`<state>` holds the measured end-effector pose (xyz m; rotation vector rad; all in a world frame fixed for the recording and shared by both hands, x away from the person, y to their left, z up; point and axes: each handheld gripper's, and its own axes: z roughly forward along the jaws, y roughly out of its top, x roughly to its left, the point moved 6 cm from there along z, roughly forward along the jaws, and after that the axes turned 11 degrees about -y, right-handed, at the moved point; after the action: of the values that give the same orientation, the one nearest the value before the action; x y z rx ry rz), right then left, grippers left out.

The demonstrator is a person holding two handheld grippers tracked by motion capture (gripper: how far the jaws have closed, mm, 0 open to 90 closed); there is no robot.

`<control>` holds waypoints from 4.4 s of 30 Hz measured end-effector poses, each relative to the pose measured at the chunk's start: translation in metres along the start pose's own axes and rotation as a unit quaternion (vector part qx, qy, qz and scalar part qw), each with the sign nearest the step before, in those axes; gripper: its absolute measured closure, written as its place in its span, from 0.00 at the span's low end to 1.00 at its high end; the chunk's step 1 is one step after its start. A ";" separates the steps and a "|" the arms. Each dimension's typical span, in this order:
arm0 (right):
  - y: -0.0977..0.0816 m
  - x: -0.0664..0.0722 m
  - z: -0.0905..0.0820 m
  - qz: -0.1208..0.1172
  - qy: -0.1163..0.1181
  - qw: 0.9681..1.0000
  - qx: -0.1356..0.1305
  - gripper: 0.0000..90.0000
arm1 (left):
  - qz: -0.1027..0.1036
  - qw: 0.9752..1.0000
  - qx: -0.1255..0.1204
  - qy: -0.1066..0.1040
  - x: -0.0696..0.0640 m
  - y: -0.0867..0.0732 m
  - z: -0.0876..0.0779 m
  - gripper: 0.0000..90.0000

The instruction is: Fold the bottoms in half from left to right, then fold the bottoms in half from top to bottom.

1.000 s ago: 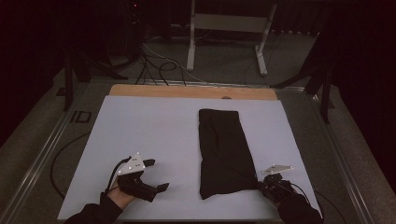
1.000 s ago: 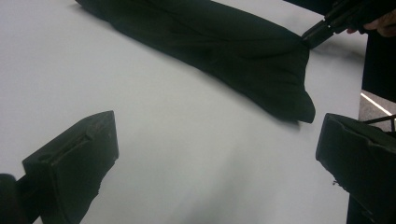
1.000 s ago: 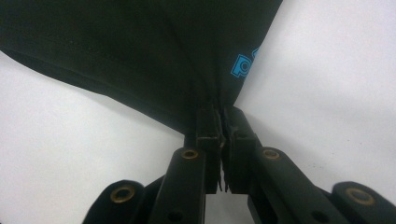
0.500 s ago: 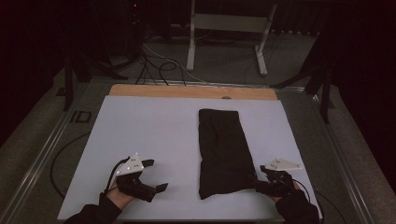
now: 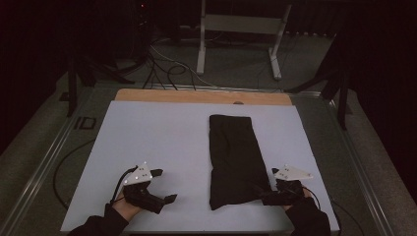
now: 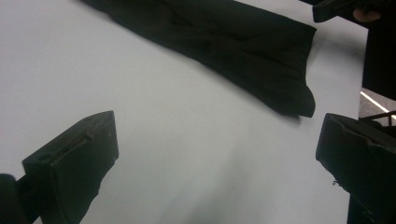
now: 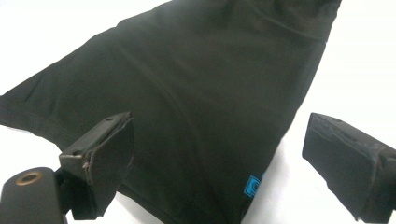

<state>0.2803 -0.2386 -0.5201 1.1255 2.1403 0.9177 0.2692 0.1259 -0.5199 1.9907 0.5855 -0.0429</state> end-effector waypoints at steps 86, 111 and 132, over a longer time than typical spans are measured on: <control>0.114 -0.072 0.093 0.033 -0.026 0.998 -0.040 0.10 | -0.015 0.999 0.035 0.036 0.072 0.120 0.103 0.00; 0.103 -0.085 0.146 0.037 -0.017 0.999 0.019 0.11 | -0.045 0.996 0.047 0.056 0.122 0.124 0.152 0.02; 0.087 -0.102 0.187 0.082 -0.042 0.992 0.086 0.15 | -0.129 0.986 0.061 0.092 0.160 0.115 0.179 0.19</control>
<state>0.5082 -0.2307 -0.5524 1.4182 2.1137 0.7535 0.4976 -0.0064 -0.5545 2.0383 0.9782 -0.0545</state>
